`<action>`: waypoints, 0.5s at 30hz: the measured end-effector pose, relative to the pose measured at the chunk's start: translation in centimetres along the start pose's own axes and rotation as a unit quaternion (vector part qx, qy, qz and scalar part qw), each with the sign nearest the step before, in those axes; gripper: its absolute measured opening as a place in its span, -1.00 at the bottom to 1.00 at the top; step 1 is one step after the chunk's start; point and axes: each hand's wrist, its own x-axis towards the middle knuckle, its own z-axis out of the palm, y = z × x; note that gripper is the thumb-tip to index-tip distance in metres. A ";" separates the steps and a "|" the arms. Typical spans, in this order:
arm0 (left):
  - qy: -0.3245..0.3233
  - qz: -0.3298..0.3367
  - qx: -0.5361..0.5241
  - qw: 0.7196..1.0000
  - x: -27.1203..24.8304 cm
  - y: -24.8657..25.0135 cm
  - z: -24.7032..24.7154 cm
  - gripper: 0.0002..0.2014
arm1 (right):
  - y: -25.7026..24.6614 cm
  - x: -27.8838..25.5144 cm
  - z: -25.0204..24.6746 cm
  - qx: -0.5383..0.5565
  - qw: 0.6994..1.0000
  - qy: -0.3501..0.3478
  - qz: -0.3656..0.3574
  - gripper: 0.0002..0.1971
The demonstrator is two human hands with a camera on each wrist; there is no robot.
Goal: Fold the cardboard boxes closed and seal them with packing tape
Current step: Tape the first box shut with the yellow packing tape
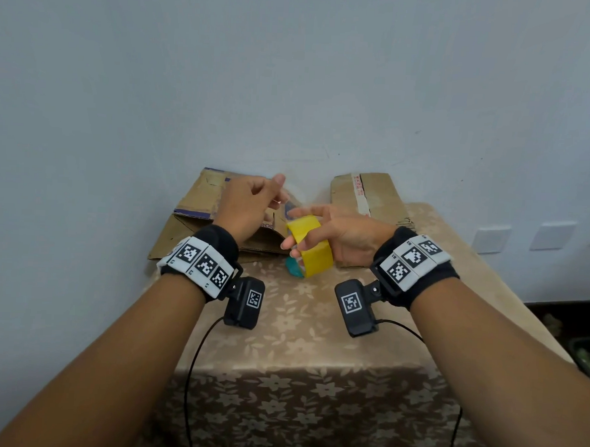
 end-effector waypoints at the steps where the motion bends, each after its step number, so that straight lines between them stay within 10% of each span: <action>1: -0.001 0.001 -0.003 1.000 0.0 0.0 0.0 -0.62 | 0.0 0.0 0.0 0.009 1.000 0.004 -0.001 -0.22; 7: -0.010 -0.004 -0.033 0.999 0.2 -0.1 0.2 -0.73 | -0.6 -0.1 0.4 0.008 0.999 0.035 -0.016 -0.72; 15: -0.009 0.015 -0.040 0.999 0.0 0.1 0.4 -0.79 | 0.0 0.1 0.6 -0.006 0.995 0.082 -0.060 -0.85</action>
